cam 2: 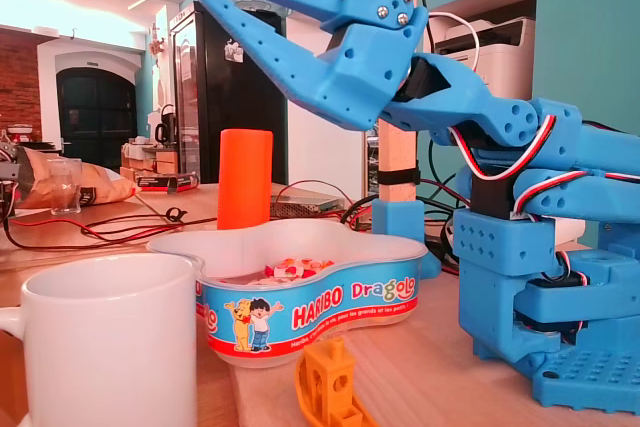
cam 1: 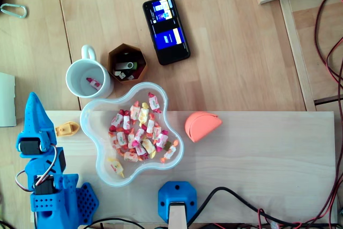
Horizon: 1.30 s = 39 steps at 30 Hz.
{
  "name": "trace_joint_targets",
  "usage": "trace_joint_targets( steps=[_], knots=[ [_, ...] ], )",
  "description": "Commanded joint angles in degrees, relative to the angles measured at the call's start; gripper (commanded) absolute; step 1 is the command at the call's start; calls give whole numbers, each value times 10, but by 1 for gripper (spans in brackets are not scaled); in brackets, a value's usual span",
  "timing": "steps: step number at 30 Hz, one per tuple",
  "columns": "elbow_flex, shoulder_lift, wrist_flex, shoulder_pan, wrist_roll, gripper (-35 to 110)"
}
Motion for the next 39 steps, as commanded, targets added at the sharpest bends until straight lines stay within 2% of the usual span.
trace_joint_targets(
  steps=[1, 18, 24, 30, 35, 39],
  knots=[
    [-75, 29, 57, -4, -2, -3],
    [-68, 29, 58, -4, -2, -3],
    [-125, 20, 79, -9, 4, -3],
    [-340, -137, 265, 1, 90, -3],
    [-587, -285, 511, 3, 154, -3],
    [-700, -313, 698, 50, 192, -3]
  ],
)
